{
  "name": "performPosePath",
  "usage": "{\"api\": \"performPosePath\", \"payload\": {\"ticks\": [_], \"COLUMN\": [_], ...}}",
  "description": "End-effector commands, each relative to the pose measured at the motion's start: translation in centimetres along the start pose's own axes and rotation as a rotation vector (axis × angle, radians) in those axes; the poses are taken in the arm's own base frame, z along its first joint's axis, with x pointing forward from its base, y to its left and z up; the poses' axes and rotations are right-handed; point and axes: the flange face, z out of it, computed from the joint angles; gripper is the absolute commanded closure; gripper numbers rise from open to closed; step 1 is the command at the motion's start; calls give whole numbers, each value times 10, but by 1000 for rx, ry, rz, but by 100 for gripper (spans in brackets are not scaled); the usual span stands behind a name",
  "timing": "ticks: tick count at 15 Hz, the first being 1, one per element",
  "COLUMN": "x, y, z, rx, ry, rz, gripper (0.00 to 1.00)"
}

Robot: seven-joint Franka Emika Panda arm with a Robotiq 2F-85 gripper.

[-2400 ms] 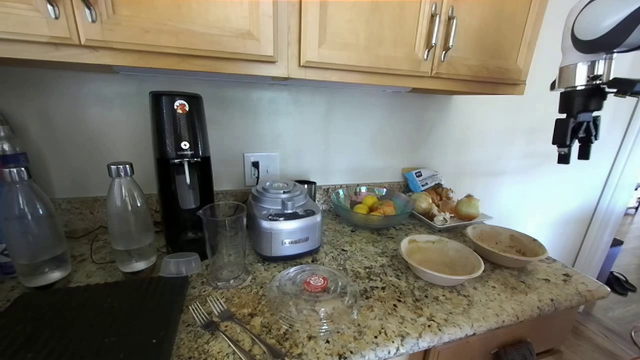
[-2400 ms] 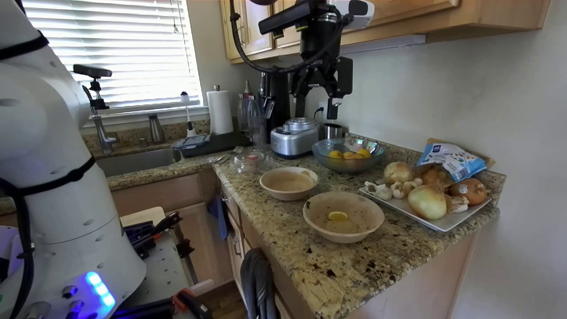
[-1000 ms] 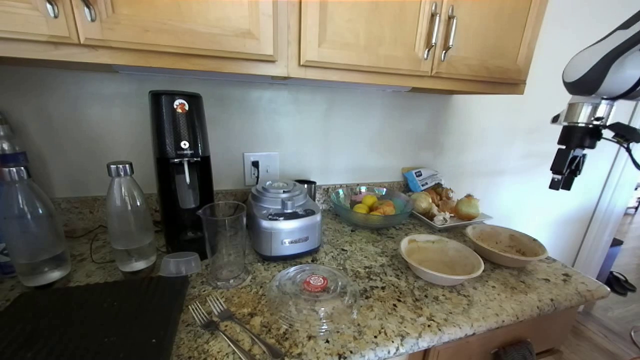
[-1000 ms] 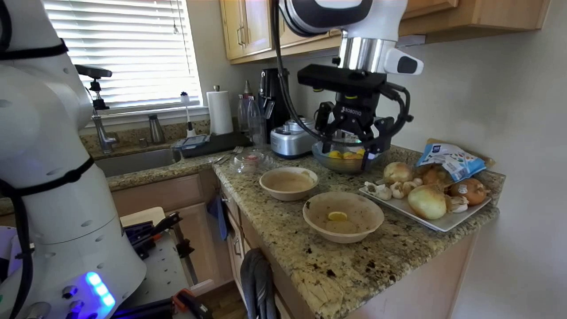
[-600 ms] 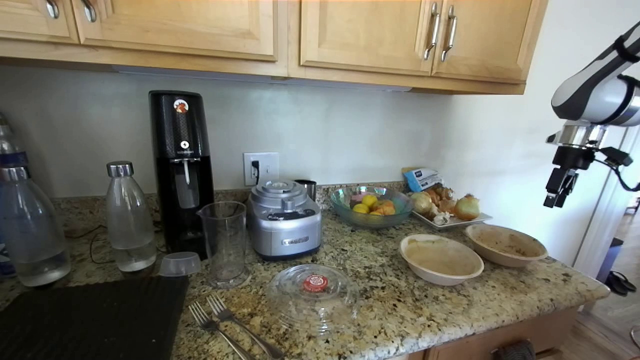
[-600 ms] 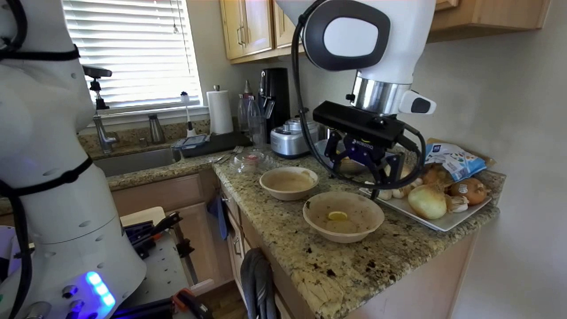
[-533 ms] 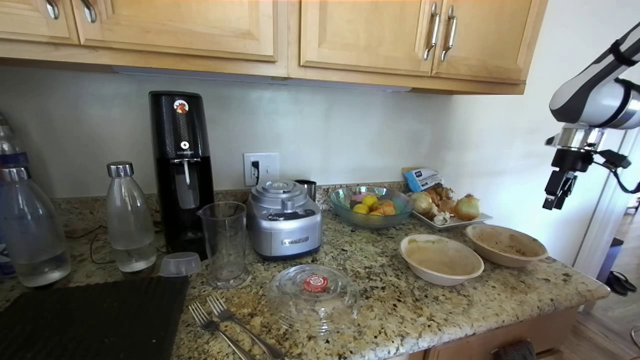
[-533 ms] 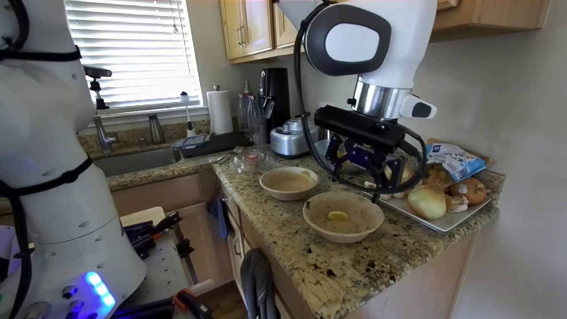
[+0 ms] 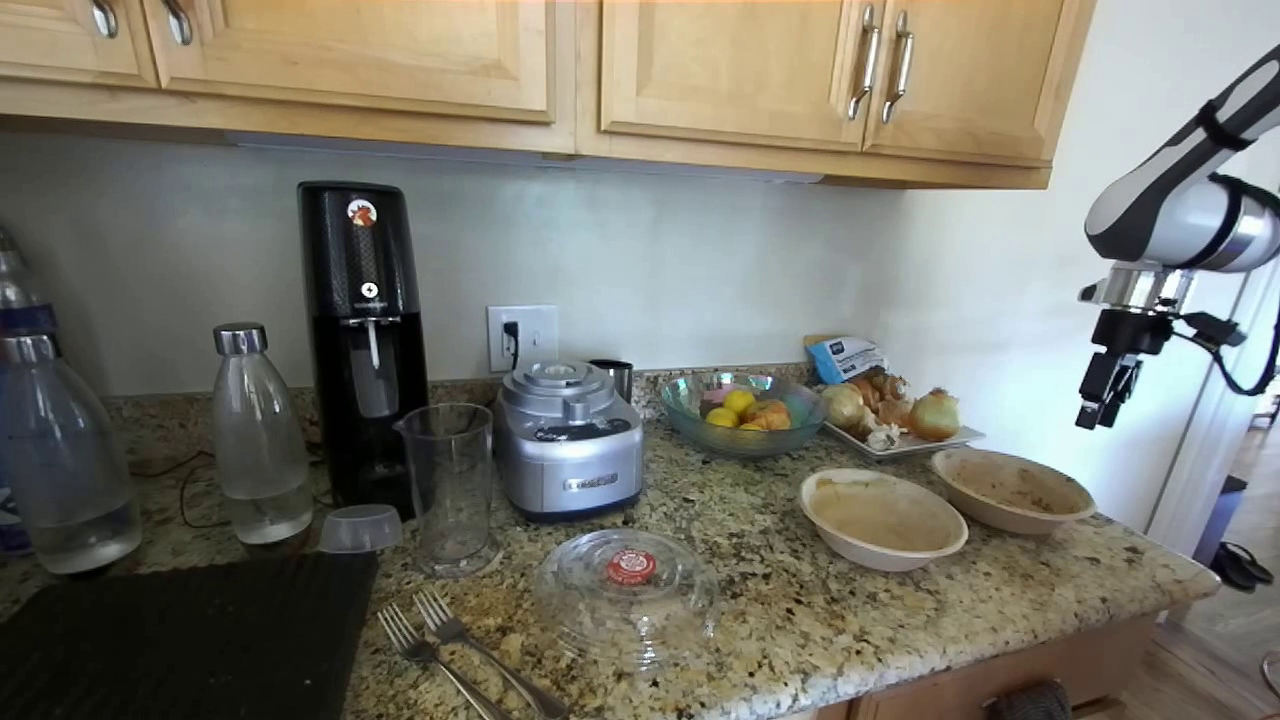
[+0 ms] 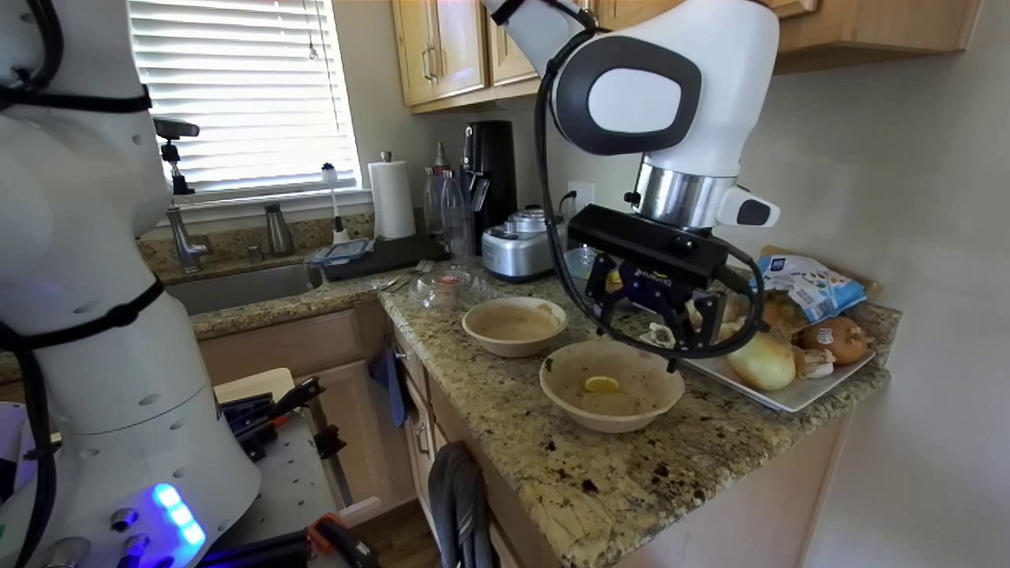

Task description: Stack the right plate in the left plate

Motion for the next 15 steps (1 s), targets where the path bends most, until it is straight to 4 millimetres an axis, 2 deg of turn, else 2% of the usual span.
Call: {"api": "performPosePath", "payload": {"ticks": [1, 7, 15], "x": [1, 10, 19], "y": [1, 15, 54], "z": [3, 34, 61], "rx": [8, 56, 107], "ry": [4, 20, 80], "rz": [-14, -76, -38], "gripper": [0, 0, 0]}}
